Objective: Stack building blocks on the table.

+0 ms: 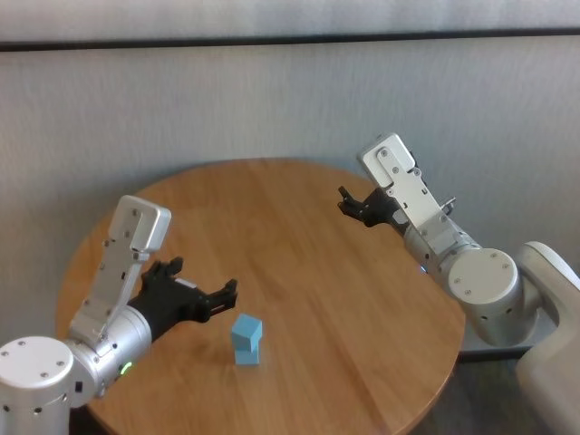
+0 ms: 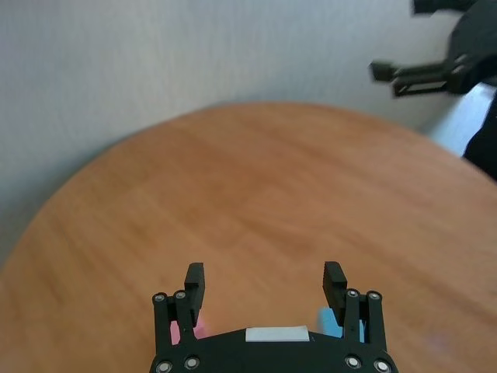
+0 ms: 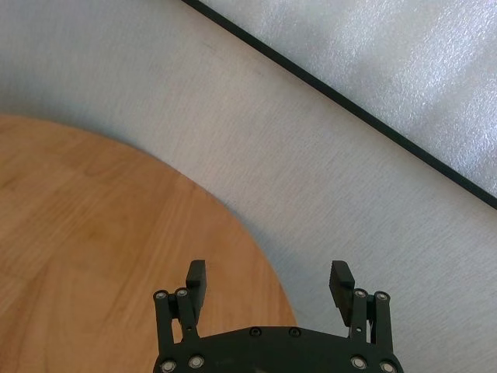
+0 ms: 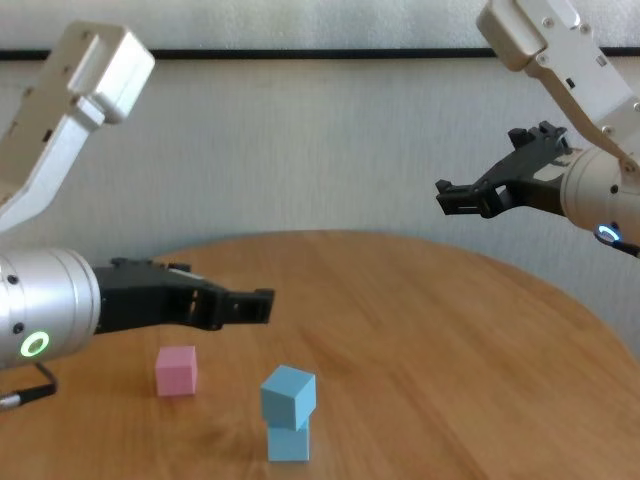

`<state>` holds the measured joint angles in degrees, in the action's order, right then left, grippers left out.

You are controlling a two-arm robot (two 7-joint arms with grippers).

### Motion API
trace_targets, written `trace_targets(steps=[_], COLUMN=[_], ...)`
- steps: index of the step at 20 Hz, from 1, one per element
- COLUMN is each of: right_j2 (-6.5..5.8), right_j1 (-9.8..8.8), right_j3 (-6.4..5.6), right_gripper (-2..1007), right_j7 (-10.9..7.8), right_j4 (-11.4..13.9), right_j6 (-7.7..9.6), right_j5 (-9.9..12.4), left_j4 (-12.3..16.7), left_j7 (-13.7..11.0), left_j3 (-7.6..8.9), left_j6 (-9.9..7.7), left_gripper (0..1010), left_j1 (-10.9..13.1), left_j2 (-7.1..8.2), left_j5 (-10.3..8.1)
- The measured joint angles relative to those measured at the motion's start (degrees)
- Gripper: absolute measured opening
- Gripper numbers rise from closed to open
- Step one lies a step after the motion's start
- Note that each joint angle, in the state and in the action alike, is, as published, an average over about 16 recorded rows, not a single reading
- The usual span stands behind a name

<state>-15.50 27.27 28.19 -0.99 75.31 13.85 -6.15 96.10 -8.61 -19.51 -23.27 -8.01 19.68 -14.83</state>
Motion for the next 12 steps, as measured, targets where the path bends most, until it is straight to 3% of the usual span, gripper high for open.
trace_targets(steps=[12], right_j2=[-0.06], right_j1=[-0.03], right_j3=[0.07], right_gripper=[1001], right_j7=[-0.03], right_j4=[0.11], right_j6=[0.16], right_j5=[0.08], left_j4=[-3.49], left_j7=[4.05], left_j3=[0.53], left_j6=[-5.45], left_gripper=[999], left_j1=[-1.89], left_j2=[-4.44], left_j5=[2.54])
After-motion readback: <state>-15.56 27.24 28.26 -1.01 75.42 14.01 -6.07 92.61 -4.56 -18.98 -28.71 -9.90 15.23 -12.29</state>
